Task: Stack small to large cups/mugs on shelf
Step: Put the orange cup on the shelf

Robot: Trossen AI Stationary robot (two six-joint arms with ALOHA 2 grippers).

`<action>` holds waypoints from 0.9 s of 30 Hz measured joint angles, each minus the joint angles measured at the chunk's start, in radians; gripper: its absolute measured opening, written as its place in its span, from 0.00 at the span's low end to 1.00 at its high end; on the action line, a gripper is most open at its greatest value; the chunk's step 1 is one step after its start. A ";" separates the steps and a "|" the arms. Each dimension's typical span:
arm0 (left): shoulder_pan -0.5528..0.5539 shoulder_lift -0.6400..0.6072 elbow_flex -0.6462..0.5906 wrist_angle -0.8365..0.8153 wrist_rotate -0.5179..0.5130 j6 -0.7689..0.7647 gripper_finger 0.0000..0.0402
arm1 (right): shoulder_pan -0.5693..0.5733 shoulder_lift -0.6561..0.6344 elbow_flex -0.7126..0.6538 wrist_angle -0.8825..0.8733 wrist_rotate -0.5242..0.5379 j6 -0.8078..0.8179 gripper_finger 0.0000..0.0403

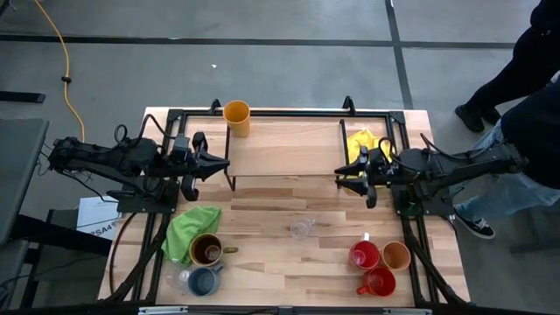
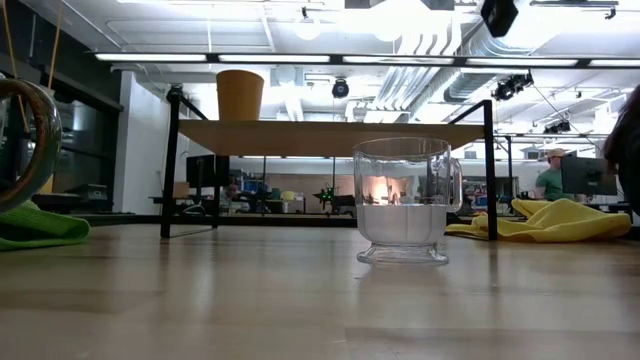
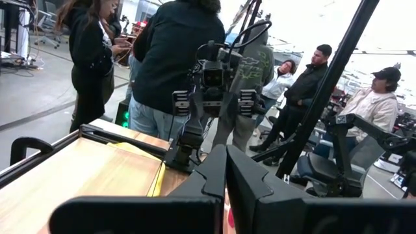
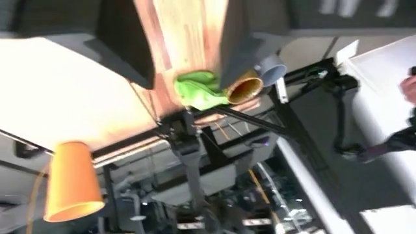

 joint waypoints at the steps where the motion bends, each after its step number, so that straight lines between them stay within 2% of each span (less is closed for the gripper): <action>1: 0.000 0.000 0.000 0.000 0.000 0.000 0.00 | 0.000 0.000 0.000 -0.001 0.007 0.002 0.47; 4: 0.000 0.000 0.000 0.000 0.000 0.000 0.00 | 0.000 0.000 0.000 0.002 0.011 0.001 0.56; 6: 0.000 0.000 0.000 0.000 0.000 0.000 0.00 | 0.000 0.000 0.000 0.000 -0.005 0.005 0.59; 13: 0.000 0.000 0.000 0.000 0.000 -0.001 0.00 | 0.000 0.000 0.003 -0.029 -0.049 0.013 0.60; 15: 0.000 0.000 0.000 -0.001 0.000 -0.002 0.00 | 0.002 0.011 0.041 -0.092 -0.064 0.031 0.60; 21: 0.000 0.000 0.000 -0.003 0.000 -0.002 0.00 | 0.062 0.125 0.295 -0.566 -0.076 0.008 0.60; 27: 0.000 0.000 0.000 -0.028 0.000 -0.002 0.00 | 0.152 0.268 0.499 -0.994 -0.188 0.161 0.60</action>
